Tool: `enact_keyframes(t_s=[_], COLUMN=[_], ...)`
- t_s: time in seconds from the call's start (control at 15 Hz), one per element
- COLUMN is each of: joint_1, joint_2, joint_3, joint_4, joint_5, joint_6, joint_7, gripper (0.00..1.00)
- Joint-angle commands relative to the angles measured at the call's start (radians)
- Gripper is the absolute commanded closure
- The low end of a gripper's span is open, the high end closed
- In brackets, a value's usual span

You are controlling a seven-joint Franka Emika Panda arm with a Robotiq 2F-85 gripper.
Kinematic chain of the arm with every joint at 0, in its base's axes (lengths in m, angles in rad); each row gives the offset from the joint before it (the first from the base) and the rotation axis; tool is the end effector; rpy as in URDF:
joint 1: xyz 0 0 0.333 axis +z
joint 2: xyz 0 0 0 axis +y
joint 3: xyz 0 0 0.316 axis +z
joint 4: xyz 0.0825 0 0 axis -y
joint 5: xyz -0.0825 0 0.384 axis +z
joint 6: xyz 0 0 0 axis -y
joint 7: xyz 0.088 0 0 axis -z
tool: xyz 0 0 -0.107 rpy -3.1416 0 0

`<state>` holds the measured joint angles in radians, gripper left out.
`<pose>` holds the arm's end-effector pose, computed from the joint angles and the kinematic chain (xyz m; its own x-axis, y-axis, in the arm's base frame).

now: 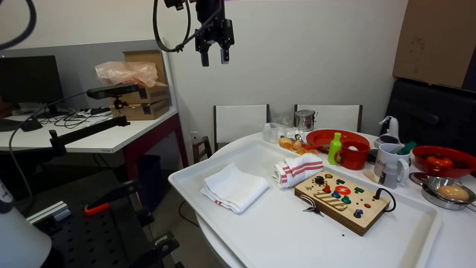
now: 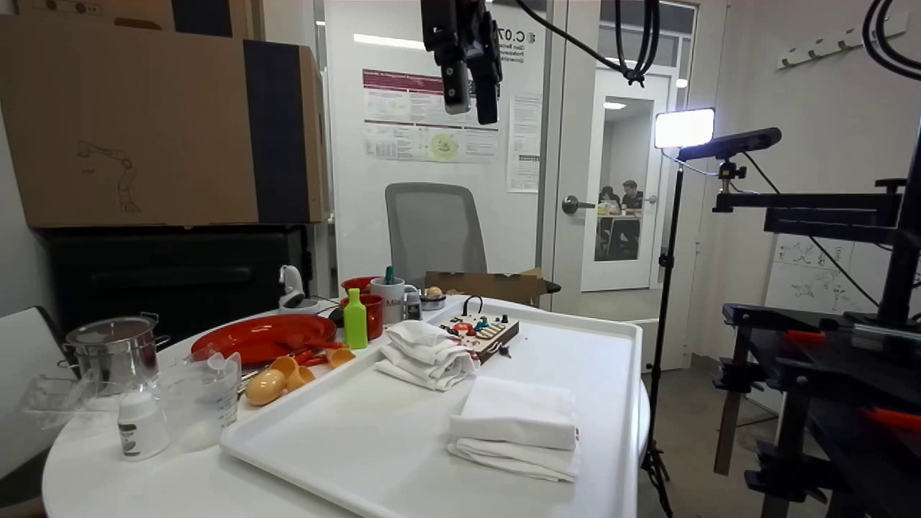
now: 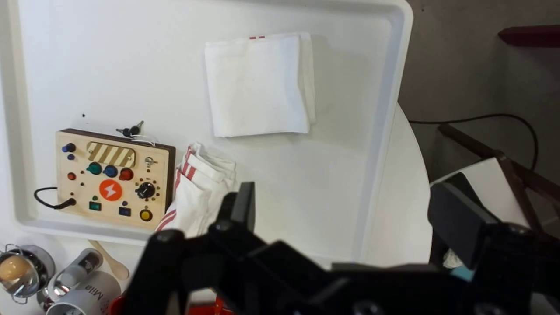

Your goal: Wipe the white tray using the white towel next to the board

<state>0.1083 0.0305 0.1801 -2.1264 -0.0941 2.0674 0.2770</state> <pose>0.5152 0.1474 0.3887 0.9961 0.0567 -0.0670 0.0630 -0.9935 0.0948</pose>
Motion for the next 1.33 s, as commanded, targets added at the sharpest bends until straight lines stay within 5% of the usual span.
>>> enact_keyframes(t_s=[0.0,0.47,0.87,1.27], joint_1=[0.011,0.015,0.015,-0.045], joint_2=[0.038,0.248,0.472,0.65], joint_3=[-0.025,-0.135,-0.187,-0.178], joint_4=[-0.017,0.076,0.239,0.422], joint_5=[-0.061,-0.254,-0.162,0.046], joint_6=[0.109,0.254,0.205,0.086], joint_7=[0.053,0.257,0.193,0.071], gripper=[0.0,0.0,0.0,0.0])
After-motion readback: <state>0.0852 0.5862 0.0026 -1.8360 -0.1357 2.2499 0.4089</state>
